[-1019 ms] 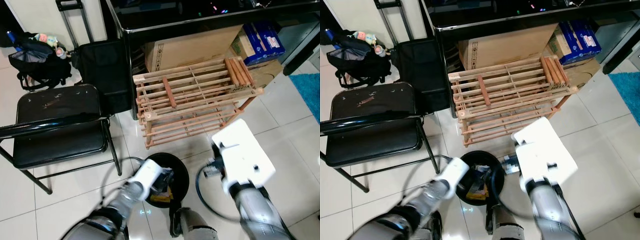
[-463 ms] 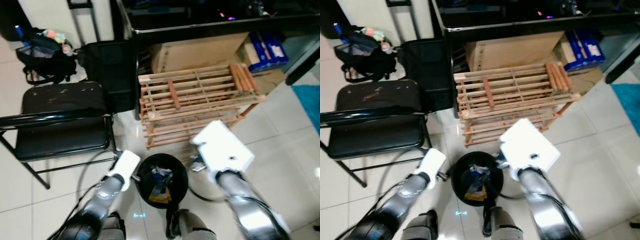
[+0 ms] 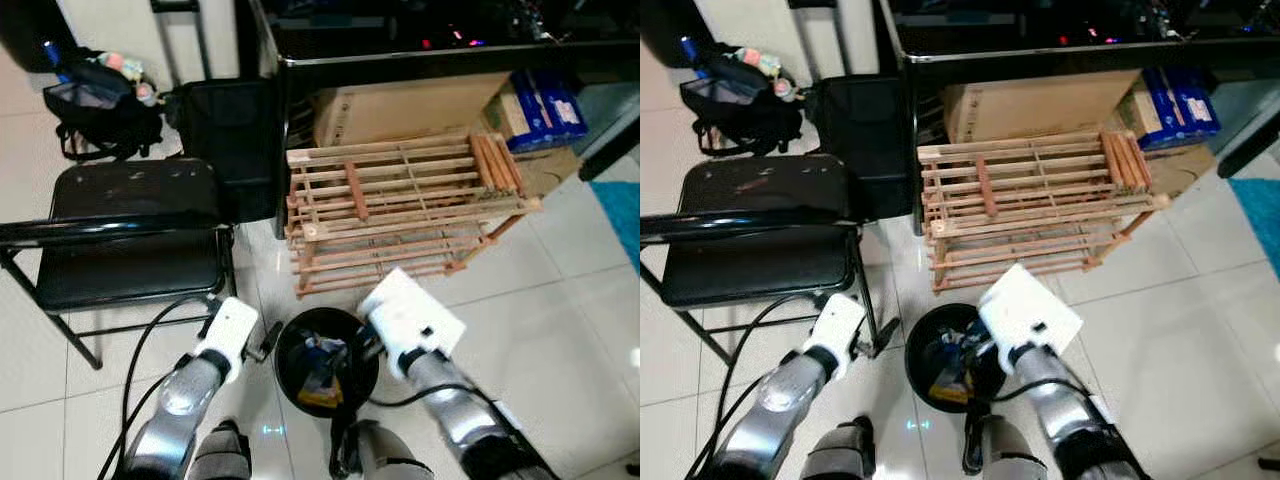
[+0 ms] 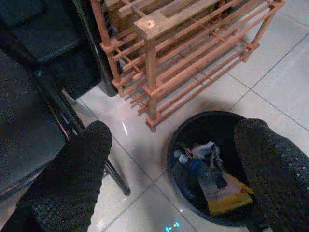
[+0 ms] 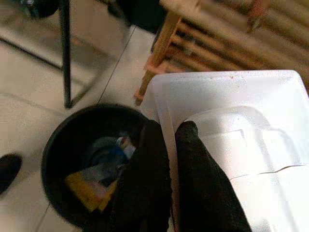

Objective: Picking trash to rubbish bin

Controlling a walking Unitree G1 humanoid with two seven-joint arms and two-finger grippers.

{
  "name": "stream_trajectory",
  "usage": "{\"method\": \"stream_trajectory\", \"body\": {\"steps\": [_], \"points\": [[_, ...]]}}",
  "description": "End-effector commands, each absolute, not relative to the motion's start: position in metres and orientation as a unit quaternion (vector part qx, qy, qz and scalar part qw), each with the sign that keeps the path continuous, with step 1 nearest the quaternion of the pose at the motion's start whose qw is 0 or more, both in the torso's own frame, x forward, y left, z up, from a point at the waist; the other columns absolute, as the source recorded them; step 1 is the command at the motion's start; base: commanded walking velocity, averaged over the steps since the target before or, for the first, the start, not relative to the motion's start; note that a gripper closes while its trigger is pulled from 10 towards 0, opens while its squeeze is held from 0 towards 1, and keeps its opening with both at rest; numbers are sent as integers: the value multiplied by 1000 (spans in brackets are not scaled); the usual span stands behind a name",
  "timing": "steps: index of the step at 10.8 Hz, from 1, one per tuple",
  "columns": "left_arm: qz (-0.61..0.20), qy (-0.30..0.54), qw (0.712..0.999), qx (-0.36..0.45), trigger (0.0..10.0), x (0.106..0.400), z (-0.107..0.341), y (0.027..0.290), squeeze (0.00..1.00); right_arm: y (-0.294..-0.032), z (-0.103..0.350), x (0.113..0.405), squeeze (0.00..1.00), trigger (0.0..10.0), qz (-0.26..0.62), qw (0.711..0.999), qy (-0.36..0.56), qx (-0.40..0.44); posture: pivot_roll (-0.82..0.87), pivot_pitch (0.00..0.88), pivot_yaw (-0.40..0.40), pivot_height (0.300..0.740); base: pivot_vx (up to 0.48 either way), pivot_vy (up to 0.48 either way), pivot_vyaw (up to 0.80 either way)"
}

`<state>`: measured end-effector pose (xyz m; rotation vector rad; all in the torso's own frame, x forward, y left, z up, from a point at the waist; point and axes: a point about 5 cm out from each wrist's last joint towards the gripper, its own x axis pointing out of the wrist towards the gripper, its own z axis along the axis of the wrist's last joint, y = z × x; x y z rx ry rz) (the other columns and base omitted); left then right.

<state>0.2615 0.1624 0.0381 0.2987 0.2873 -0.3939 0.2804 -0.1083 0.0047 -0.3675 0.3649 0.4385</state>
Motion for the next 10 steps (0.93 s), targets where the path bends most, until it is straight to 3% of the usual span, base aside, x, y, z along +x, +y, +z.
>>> {"method": "stream_trajectory", "body": {"steps": [1, 3, 6, 7, 8, 10], "points": [[-204, 153, 957, 137, 10000, 256, 37, 162, 1000, -111, -6, 273, 0, 10000, 215, 938, 199, -184, 436, 317, -134, 740, 0, 0, 0], [-233, 166, 951, 114, 10000, 244, 48, 165, 1000, -106, -15, 269, 0, 10000, 222, 933, 216, -181, 482, 346, -132, 740, 0, 0, 0], [-290, 231, 922, 113, 10000, 211, 64, 191, 976, -95, -27, 261, 0, 10000, 226, 927, 247, -169, 543, 393, -98, 740, 0, 0, 0], [-305, 251, 912, 116, 10000, 202, 64, 198, 839, -92, -29, 258, 0, 10000, 226, 926, 253, -166, 549, 400, -89, 740, 0, 0, 0], [-312, 263, 905, 120, 10000, 198, 64, 202, 769, -90, -30, 257, 0, 10000, 226, 926, 256, -163, 560, 412, -77, 740, 0, 0, 0], [-323, 298, 889, 130, 10000, 188, 62, 212, 745, -84, -30, 257, 0, 10000, 222, 928, 260, -144, 570, 425, -64, 740, 0, 0, 0]]}}
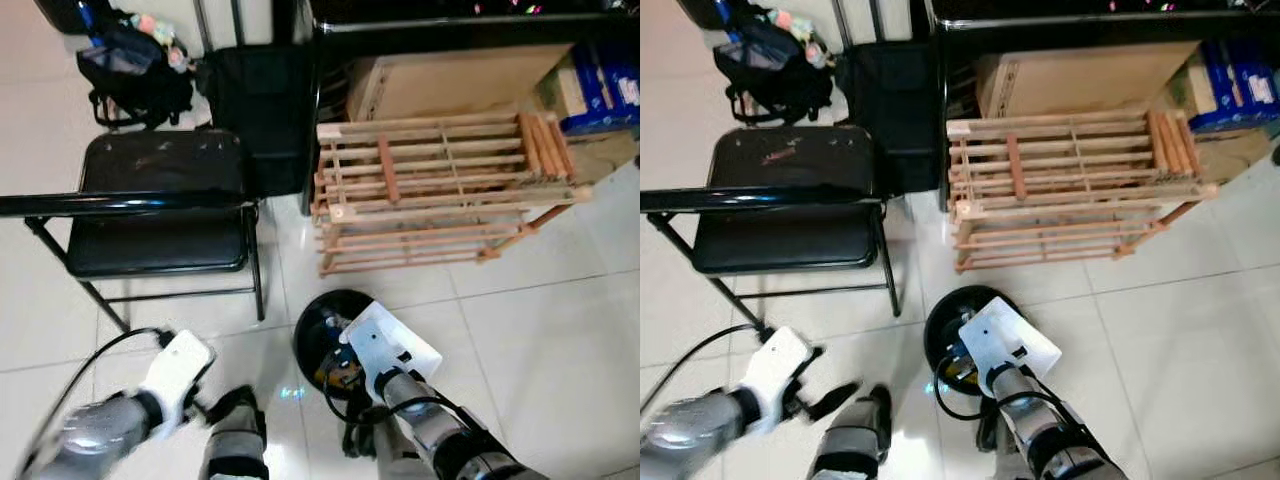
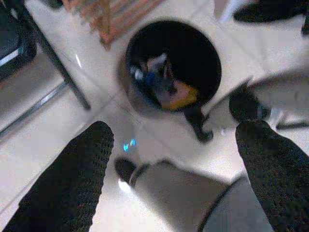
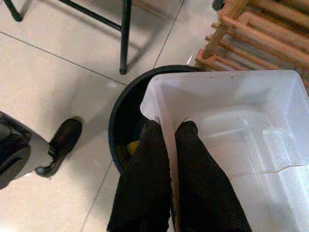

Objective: Picking trash to rubbish bin

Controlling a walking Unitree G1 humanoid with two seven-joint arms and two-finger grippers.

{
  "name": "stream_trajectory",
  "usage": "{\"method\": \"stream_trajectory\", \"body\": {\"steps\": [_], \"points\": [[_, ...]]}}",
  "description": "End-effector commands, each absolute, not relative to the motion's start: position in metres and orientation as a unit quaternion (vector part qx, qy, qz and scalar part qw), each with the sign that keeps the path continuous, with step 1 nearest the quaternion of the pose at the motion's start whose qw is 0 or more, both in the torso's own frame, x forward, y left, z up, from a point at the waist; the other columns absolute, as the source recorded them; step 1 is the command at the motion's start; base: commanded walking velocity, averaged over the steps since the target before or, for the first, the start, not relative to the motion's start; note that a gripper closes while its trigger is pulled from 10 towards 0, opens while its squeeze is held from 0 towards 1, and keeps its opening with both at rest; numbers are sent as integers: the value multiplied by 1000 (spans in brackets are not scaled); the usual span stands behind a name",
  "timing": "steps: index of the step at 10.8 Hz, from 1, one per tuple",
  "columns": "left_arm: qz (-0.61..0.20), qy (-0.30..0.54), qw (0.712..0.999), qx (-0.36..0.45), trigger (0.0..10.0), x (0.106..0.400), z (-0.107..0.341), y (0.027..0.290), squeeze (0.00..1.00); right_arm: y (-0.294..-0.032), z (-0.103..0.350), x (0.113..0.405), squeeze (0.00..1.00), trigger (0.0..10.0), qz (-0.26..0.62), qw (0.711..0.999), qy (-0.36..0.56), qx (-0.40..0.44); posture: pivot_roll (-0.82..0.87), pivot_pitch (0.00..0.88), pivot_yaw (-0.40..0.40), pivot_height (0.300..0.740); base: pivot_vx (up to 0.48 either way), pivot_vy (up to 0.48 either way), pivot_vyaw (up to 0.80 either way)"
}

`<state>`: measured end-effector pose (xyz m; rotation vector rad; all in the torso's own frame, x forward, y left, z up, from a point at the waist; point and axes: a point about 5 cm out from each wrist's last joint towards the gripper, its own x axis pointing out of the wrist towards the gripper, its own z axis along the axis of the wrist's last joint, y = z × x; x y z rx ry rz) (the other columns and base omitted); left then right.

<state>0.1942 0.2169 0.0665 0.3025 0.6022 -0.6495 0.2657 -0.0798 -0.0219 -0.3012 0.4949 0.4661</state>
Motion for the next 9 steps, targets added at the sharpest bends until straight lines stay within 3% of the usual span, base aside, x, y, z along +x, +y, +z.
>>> {"method": "stream_trajectory", "body": {"steps": [1, 8, 9], "points": [[-327, 311, 882, 134, 10000, 184, 60, 216, 733, -81, -30, 257, 0, 10000, 222, 929, 262, -137, 573, 430, -58, 740, 0, 0, 0], [-341, 320, 873, 138, 10000, 180, 51, 217, 647, -52, -11, 270, 0, 10000, 221, 948, 230, -27, 560, 437, -52, 740, 0, 0, 0], [-342, 319, 873, 139, 10000, 185, 49, 216, 643, -50, -10, 270, 259, 10000, 224, 947, 229, -18, 560, 436, -52, 740, 0, 0, 0]]}}
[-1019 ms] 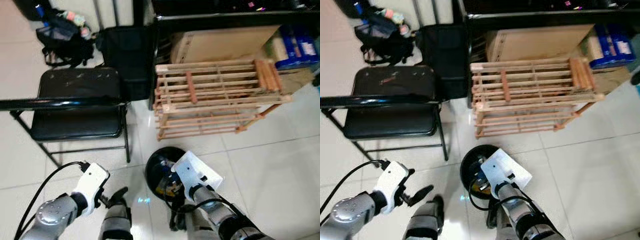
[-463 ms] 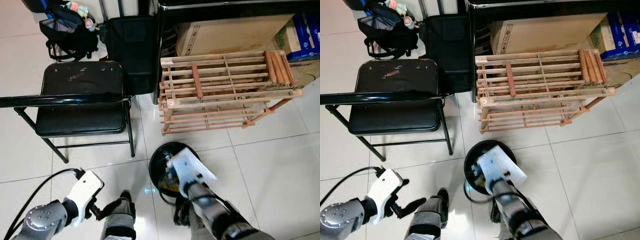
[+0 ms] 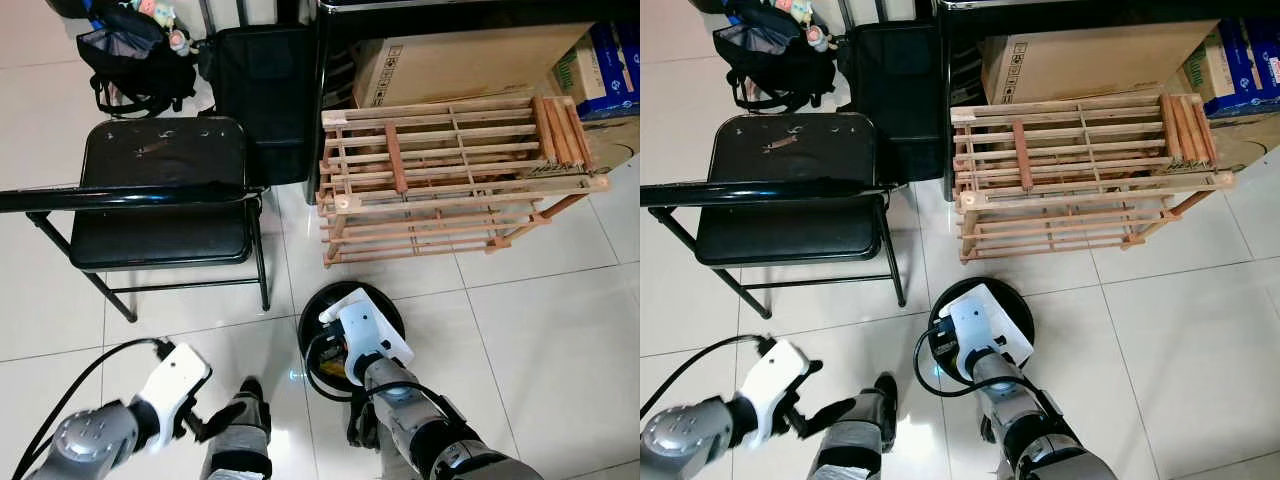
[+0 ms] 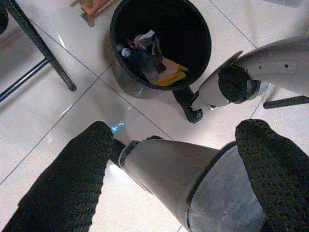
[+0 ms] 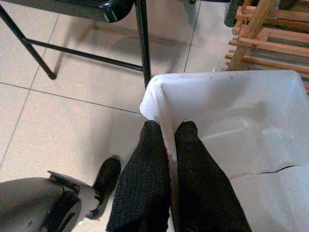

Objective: Picking trash to rubbish bin

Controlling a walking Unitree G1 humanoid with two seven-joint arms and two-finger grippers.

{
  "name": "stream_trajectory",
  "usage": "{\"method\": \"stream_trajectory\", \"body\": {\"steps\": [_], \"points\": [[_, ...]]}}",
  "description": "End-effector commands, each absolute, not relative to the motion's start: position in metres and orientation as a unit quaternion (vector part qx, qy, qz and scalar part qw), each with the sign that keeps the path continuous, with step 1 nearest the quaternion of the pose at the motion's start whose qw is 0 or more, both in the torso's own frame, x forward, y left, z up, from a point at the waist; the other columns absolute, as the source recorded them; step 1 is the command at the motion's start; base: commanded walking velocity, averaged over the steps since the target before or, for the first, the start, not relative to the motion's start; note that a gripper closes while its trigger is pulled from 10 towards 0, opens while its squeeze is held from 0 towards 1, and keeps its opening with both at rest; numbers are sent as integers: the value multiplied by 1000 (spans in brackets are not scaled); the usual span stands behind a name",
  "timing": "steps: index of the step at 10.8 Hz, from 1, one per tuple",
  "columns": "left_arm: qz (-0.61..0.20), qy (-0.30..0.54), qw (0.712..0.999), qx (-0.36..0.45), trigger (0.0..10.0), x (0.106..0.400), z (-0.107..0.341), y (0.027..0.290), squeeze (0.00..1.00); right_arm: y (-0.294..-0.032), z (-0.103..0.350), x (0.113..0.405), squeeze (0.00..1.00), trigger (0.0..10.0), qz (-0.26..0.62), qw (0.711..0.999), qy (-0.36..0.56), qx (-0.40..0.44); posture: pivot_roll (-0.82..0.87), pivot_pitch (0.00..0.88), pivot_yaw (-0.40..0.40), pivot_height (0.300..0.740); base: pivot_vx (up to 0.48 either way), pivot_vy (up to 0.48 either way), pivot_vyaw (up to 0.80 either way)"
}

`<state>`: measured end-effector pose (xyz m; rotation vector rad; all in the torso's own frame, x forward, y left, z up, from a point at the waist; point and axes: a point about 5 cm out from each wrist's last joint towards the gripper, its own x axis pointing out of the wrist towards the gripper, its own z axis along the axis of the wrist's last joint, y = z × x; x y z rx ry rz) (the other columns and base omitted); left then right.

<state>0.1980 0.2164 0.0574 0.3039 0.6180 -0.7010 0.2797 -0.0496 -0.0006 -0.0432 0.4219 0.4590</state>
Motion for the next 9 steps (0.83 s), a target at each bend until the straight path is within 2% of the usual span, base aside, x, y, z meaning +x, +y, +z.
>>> {"method": "stream_trajectory", "body": {"steps": [1, 9], "points": [[-343, 320, 872, 140, 10000, 193, 44, 217, 635, -49, -8, 271, 1000, 10000, 227, 948, 225, 0, 561, 435, -51, 740, 0, 0, 0], [-345, 333, 866, 142, 10000, 202, 15, 220, 627, -54, -11, 269, 1000, 10000, 226, 947, 228, 8, 546, 428, -46, 740, 0, 0, 0]]}}
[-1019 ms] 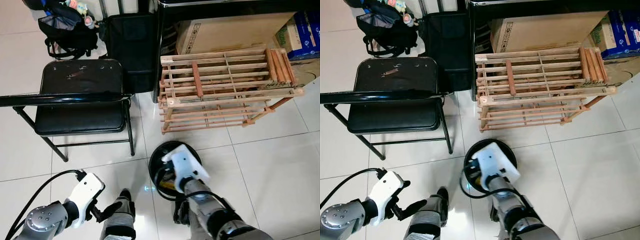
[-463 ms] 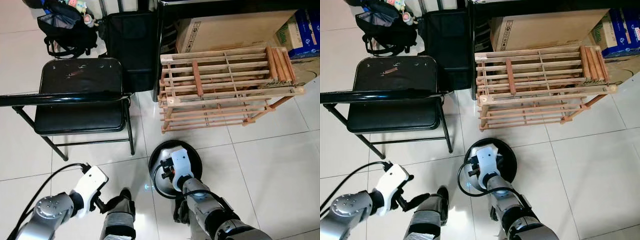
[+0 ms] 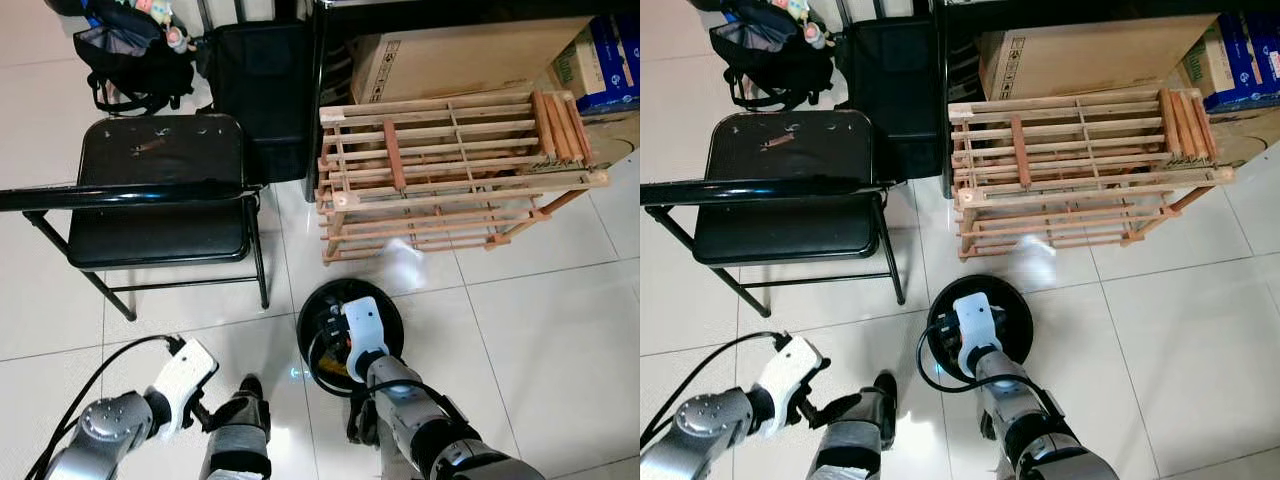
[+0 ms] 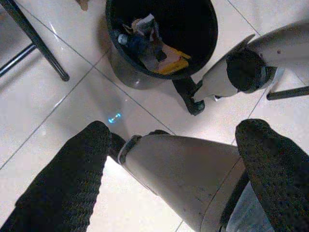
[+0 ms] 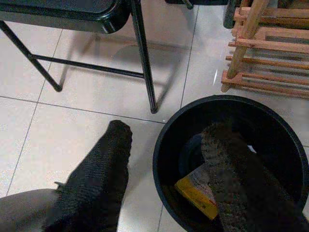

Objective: Picking trash to rubbish bin

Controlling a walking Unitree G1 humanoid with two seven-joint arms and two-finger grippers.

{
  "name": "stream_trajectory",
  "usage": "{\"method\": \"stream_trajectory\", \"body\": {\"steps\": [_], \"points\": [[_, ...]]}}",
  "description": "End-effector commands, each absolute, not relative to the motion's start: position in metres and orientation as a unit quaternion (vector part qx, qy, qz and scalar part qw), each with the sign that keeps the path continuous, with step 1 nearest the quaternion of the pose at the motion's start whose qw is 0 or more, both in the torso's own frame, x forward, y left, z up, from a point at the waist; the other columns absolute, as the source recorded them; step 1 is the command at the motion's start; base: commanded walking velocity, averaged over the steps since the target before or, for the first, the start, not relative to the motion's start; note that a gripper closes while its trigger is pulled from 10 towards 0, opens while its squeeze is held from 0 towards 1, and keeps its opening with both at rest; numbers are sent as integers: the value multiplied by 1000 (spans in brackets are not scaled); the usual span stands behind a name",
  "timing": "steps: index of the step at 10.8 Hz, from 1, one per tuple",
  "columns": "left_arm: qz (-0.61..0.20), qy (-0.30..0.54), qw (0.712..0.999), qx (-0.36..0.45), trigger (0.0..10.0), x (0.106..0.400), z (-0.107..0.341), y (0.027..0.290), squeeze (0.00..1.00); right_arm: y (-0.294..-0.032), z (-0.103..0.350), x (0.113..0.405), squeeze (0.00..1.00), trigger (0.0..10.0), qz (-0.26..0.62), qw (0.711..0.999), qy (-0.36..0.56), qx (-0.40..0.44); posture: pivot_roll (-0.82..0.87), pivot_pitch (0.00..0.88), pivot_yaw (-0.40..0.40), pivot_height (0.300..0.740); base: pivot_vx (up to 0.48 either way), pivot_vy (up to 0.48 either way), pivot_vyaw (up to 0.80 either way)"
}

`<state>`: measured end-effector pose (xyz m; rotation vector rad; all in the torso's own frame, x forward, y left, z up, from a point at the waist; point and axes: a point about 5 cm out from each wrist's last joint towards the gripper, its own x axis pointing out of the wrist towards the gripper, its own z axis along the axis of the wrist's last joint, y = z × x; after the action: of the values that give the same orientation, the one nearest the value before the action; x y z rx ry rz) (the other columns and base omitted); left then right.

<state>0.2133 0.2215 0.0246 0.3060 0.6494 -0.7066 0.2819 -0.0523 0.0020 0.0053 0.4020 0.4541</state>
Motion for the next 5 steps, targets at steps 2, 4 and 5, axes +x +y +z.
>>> {"method": "stream_trajectory", "body": {"steps": [2, 4, 5], "points": [[-346, 335, 864, 144, 10000, 200, 8, 224, 624, -54, -10, 270, 1000, 10000, 226, 948, 225, 8, 546, 428, -46, 740, 0, 0, 0], [-347, 335, 864, 145, 10000, 193, 1, 227, 620, -55, -10, 271, 1000, 10000, 226, 948, 224, 4, 544, 420, -45, 740, 0, 0, 0], [-347, 337, 863, 145, 10000, 186, -5, 230, 627, -56, -10, 272, 1000, 10000, 225, 948, 224, 2, 540, 413, -46, 740, 0, 0, 0]]}}
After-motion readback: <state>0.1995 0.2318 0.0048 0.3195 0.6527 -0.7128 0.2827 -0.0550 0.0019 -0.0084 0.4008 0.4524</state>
